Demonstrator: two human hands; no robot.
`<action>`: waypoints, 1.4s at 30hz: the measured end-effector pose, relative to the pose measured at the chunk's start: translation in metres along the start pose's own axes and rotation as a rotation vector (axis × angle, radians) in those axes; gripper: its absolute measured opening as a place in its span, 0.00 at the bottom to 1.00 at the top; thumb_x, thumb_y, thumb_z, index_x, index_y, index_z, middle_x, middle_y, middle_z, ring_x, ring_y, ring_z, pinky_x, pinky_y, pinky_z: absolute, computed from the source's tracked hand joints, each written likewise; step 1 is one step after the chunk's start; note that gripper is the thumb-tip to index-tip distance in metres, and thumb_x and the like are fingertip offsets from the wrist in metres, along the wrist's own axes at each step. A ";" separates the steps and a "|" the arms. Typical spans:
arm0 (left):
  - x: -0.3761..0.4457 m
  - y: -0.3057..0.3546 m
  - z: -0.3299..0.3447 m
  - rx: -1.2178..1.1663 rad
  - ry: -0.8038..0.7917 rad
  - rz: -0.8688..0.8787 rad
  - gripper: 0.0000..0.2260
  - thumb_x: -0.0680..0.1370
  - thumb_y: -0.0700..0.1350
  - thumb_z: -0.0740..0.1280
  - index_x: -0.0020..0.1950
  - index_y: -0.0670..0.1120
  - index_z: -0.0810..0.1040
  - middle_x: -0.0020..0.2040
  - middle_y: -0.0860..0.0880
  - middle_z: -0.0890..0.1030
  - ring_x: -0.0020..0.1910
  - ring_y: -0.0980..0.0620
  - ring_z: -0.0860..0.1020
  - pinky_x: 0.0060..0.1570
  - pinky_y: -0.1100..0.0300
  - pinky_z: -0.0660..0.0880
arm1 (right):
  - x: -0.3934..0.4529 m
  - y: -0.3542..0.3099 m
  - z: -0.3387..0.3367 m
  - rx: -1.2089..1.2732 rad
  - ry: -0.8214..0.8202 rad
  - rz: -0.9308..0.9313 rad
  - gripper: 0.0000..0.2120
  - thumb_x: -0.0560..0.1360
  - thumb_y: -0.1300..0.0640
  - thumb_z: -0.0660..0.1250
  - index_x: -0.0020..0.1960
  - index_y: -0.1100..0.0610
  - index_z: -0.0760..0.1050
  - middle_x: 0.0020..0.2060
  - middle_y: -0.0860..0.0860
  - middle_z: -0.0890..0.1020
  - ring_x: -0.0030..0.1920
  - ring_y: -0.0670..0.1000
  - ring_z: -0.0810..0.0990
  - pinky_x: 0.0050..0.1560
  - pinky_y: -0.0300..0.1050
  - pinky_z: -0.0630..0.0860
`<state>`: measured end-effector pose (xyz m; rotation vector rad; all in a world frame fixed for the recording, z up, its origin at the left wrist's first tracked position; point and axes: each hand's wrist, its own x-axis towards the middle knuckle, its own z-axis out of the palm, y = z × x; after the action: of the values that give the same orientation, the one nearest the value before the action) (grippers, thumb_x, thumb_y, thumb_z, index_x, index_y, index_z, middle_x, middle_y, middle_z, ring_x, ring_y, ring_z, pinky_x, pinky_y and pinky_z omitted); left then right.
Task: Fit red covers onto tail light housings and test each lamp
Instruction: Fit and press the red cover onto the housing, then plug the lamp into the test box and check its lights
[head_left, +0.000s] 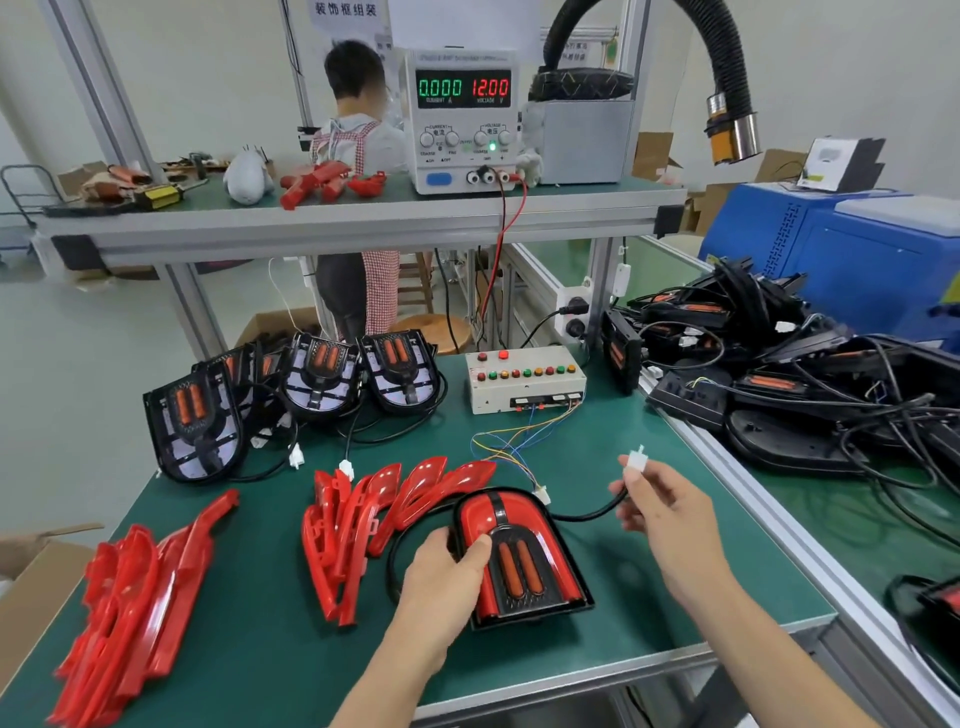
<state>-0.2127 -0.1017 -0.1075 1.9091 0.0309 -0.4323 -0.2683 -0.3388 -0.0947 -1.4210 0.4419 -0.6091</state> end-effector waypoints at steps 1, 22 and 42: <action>-0.002 0.003 -0.002 0.111 0.018 0.044 0.23 0.81 0.60 0.65 0.71 0.49 0.73 0.60 0.54 0.79 0.58 0.53 0.77 0.62 0.56 0.72 | 0.001 0.001 0.002 -0.018 -0.022 -0.009 0.08 0.82 0.63 0.65 0.55 0.56 0.83 0.36 0.51 0.84 0.30 0.48 0.76 0.32 0.38 0.77; 0.107 0.095 0.058 1.370 -0.247 0.770 0.10 0.83 0.47 0.62 0.59 0.52 0.83 0.53 0.50 0.83 0.60 0.45 0.73 0.63 0.42 0.57 | 0.012 0.015 0.018 -0.346 -0.142 -0.220 0.20 0.84 0.45 0.61 0.40 0.58 0.69 0.31 0.48 0.65 0.33 0.48 0.61 0.31 0.38 0.58; 0.113 0.117 0.047 0.595 -0.281 0.710 0.10 0.84 0.54 0.62 0.52 0.62 0.83 0.50 0.55 0.85 0.54 0.56 0.77 0.52 0.55 0.54 | 0.027 0.020 0.027 -0.598 -0.184 -0.389 0.15 0.84 0.51 0.63 0.56 0.29 0.74 0.37 0.42 0.75 0.39 0.46 0.73 0.39 0.35 0.68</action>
<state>-0.0941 -0.2091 -0.0523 2.2416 -1.0287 -0.2225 -0.2278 -0.3344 -0.1098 -2.1451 0.2019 -0.6781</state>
